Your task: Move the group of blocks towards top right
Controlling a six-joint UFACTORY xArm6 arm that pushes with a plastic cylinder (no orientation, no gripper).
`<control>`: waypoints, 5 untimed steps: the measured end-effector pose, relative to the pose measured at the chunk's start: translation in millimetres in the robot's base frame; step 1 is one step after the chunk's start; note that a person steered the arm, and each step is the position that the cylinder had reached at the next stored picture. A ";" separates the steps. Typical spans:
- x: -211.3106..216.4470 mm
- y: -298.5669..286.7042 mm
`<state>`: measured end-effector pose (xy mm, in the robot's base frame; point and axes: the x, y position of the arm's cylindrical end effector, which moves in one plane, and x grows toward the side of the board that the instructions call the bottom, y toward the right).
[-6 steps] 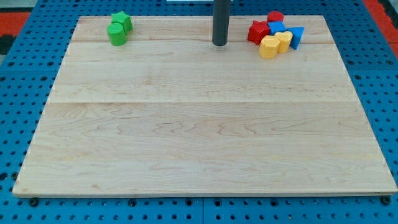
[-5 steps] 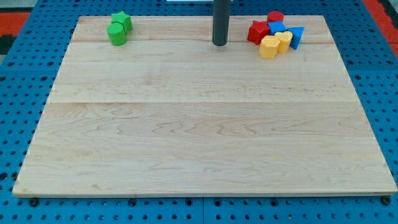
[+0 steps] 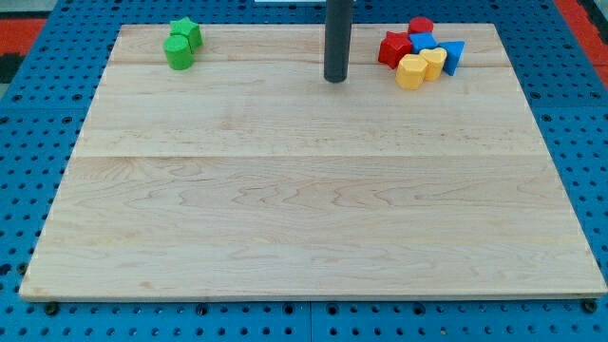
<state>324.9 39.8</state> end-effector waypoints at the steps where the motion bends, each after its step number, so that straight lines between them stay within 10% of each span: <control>1: 58.6 64.6; 2: 74.4 171.9; 5: -49.0 122.9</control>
